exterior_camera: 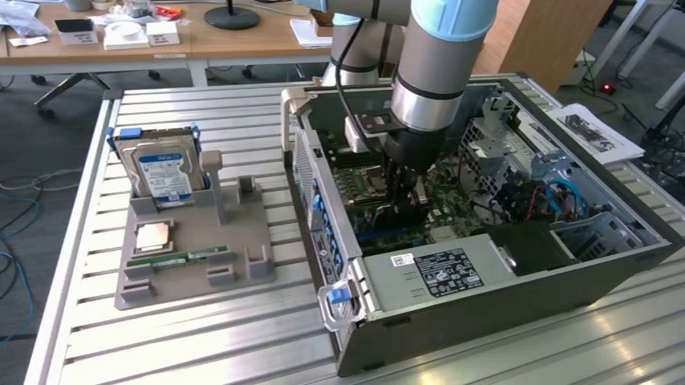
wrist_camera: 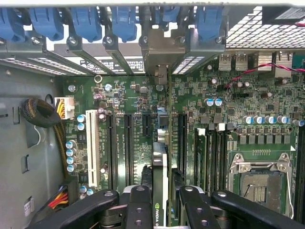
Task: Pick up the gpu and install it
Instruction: 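Insert the gpu into the slot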
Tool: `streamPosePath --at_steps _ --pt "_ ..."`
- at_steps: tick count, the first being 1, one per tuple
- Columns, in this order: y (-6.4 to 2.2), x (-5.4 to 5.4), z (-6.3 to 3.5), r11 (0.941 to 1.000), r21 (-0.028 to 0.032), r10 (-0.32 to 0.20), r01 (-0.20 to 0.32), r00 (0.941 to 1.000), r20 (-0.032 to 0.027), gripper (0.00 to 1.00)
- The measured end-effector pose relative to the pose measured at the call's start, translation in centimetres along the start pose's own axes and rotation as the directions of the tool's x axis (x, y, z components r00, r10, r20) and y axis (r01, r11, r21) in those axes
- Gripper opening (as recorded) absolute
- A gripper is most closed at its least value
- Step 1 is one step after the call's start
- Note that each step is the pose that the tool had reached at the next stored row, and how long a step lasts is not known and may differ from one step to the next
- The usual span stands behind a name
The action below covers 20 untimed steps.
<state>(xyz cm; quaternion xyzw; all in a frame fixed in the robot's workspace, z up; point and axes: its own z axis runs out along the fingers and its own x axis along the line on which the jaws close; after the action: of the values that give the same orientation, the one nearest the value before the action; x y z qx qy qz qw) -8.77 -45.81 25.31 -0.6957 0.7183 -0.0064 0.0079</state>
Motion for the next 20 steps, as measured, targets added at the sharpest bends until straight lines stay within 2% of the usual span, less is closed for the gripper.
streamPosePath --at_steps 20 --pt "0.3 -0.11 -0.01 1.0 0.0009 0.0 0.0 1.0 -0.0003 0.27"
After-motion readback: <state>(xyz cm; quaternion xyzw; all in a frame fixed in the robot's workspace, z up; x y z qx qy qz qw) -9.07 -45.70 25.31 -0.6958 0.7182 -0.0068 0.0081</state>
